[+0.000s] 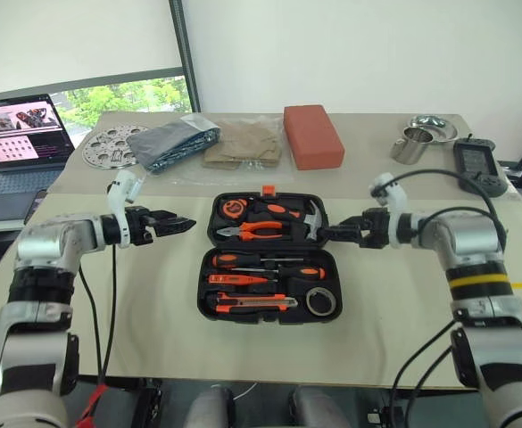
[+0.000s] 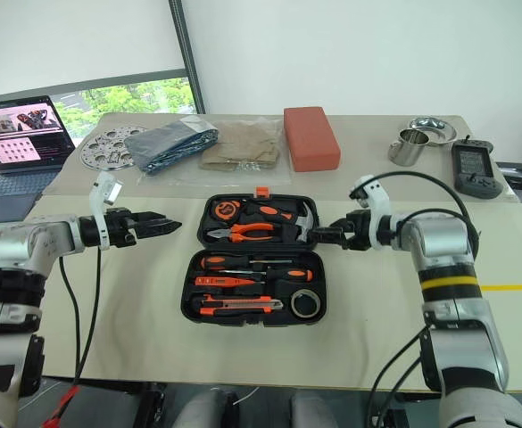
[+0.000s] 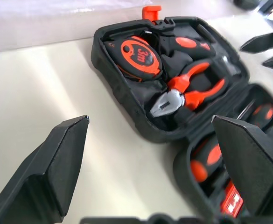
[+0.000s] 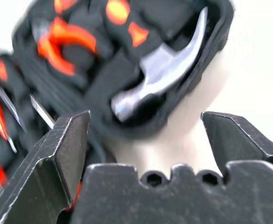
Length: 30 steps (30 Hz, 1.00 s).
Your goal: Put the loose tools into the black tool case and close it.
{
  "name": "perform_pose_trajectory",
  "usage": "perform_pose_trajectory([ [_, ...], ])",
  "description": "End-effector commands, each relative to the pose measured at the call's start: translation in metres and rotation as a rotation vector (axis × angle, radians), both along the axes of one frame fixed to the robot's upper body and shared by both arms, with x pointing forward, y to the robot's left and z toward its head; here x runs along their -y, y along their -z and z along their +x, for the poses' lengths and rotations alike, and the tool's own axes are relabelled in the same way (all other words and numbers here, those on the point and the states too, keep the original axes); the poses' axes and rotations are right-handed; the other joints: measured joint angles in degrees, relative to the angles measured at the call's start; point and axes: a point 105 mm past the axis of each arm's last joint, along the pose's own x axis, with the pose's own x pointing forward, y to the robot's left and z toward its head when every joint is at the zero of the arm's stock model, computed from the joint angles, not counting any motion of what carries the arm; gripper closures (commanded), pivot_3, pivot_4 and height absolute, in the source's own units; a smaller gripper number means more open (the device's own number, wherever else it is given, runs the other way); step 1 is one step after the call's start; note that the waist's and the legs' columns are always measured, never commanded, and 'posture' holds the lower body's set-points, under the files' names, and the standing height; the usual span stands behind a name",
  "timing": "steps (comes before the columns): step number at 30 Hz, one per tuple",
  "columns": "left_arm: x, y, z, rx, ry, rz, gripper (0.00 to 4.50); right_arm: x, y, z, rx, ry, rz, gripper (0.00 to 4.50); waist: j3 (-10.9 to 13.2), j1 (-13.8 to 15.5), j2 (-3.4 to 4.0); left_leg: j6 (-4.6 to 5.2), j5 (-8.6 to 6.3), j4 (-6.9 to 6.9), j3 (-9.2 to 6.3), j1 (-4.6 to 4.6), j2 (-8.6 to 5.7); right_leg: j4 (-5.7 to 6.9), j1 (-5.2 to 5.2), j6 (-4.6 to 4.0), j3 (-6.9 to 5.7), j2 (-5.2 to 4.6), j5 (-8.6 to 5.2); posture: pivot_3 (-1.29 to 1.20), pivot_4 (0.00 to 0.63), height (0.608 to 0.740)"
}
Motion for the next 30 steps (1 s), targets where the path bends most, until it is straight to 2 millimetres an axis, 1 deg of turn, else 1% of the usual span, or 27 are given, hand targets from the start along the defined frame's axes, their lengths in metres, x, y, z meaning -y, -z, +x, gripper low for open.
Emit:
perform_pose_trajectory([
  [1, 0.000, 0.000, 0.005, -0.078, 0.010, -0.105, 0.00, 0.003, -0.007, 0.007, -0.135, 0.087, 0.108, 0.08, 0.0, 0.0, 0.01, 0.00, 0.00, 0.00, 0.00, -0.01, 0.01, 0.02, -0.01, 0.00, -0.01, 0.00, 0.00, 0.00, 0.150, 0.740],
  [4, 0.003, 0.000, 0.012, -0.133, -0.014, -0.185, 0.00, 0.000, -0.002, 0.013, -0.182, 0.115, 0.103, 0.08, 0.0, -0.1, 0.02, 0.00, 0.00, -0.01, 0.00, -0.16, 0.02, 0.07, -0.17, 0.00, -0.09, 0.01, 0.00, 0.00, 0.150, 0.740],
  [9, 0.013, 0.002, 0.013, -0.171, 0.024, -0.229, 0.00, -0.004, 0.006, 0.015, -0.226, 0.113, 0.085, 0.08, -0.1, -0.2, 0.07, 0.01, 0.03, -0.01, 0.02, -0.58, -0.04, 0.24, -0.66, 0.00, -0.08, 0.01, 0.01, 0.00, 0.150, 0.740],
  [10, 0.015, 0.002, 0.013, -0.177, 0.033, -0.239, 0.00, -0.006, 0.007, 0.016, -0.227, 0.112, 0.087, 0.59, -0.1, -0.3, 0.08, 0.00, 0.03, -0.01, 0.01, -0.58, -0.03, 0.25, -0.66, 0.00, -0.07, 0.01, 0.01, 0.00, 0.150, 0.740],
  [11, 0.017, 0.002, 0.014, -0.181, 0.039, -0.246, 0.00, -0.007, 0.007, 0.016, -0.227, 0.111, 0.089, 0.78, -0.1, -0.4, 0.08, 0.00, 0.04, -0.02, 0.00, -0.58, -0.03, 0.26, -0.66, 0.00, -0.07, 0.00, 0.01, 0.00, 0.150, 0.740],
  [13, 0.019, 0.003, 0.014, -0.183, 0.043, -0.246, 0.00, -0.008, 0.004, 0.017, -0.221, 0.104, 0.112, 1.44, -0.1, -0.6, 0.08, 0.00, 0.04, -0.01, -0.02, -0.58, -0.03, 0.26, -0.66, 0.00, -0.07, 0.00, 0.02, 0.00, 0.150, 0.740],
  [15, 0.020, 0.004, 0.014, -0.184, 0.050, -0.245, 0.00, -0.008, 0.001, 0.018, -0.218, 0.103, 0.124, 2.23, -0.1, -0.7, 0.08, -0.01, 0.04, -0.01, -0.02, -0.58, -0.03, 0.26, -0.66, 0.00, -0.08, 0.01, 0.01, 0.00, 0.150, 0.740],
  [19, 0.019, 0.009, 0.015, -0.190, 0.035, -0.237, 0.00, -0.007, 0.002, 0.016, -0.222, 0.095, 0.124, 3.58, -0.1, -1.2, 0.08, -0.02, 0.05, -0.01, -0.09, -0.57, -0.03, 0.26, -0.66, 0.00, -0.08, 0.00, 0.02, 0.00, 0.150, 0.740],
  [20, 0.019, 0.010, 0.015, -0.195, 0.028, -0.235, 0.00, -0.007, 0.003, 0.016, -0.224, 0.091, 0.125, 3.82, -0.1, -1.3, 0.09, -0.02, 0.05, -0.01, -0.09, -0.57, -0.03, 0.27, -0.66, 0.00, -0.07, 0.00, 0.02, 0.00, 0.150, 0.740],
  [21, 0.020, 0.011, 0.016, -0.201, 0.021, -0.231, 0.00, -0.008, 0.003, 0.016, -0.225, 0.090, 0.126, 4.24, -0.1, -1.4, 0.09, -0.02, 0.05, -0.01, -0.11, -0.57, -0.03, 0.27, -0.66, 0.00, -0.08, 0.01, 0.02, 0.00, 0.150, 0.740],
  [22, 0.020, 0.012, 0.017, -0.208, 0.014, -0.230, 0.00, -0.008, 0.003, 0.015, -0.225, 0.087, 0.128, 4.49, -0.1, -1.4, 0.09, -0.02, 0.05, -0.01, -0.11, -0.57, -0.03, 0.28, -0.66, 0.00, -0.07, 0.01, 0.02, 0.00, 0.150, 0.740],
  [24, 0.022, 0.013, 0.018, -0.217, 0.001, -0.232, 0.00, -0.008, 0.003, 0.015, -0.219, 0.084, 0.129, 4.49, -0.1, -1.4, 0.09, -0.02, 0.05, 0.00, -0.13, -0.57, -0.03, 0.37, -0.66, 0.00, -0.08, 0.01, 0.02, 0.00, 0.150, 0.740],
  [25, 0.023, 0.014, 0.019, -0.223, -0.004, -0.235, 0.00, -0.009, 0.002, 0.016, -0.215, 0.081, 0.131, 4.49, -0.1, -1.4, 0.09, -0.02, 0.05, 0.00, -0.13, -0.57, -0.04, 0.62, -0.67, 0.01, -0.07, 0.00, 0.02, 0.00, 0.150, 0.740],
  [29, 0.029, 0.020, 0.021, -0.243, -0.017, -0.224, 0.00, -0.012, 0.002, 0.016, -0.198, 0.067, 0.131, 4.49, -0.1, -1.4, 0.09, -0.02, 0.05, 0.01, -0.13, -0.57, -0.05, 0.67, -0.67, 0.01, -0.07, 0.00, 0.02, 0.00, 0.150, 0.740],
  [30, 0.030, 0.022, 0.021, -0.247, -0.017, -0.218, 0.24, -0.012, 0.002, 0.016, -0.196, 0.065, 0.133, 4.50, -0.1, -1.4, 0.09, -0.02, 0.05, 0.01, -0.13, -0.57, -0.05, 0.67, -0.67, 0.01, -0.07, 0.00, 0.02, 0.00, 0.150, 0.740],
])
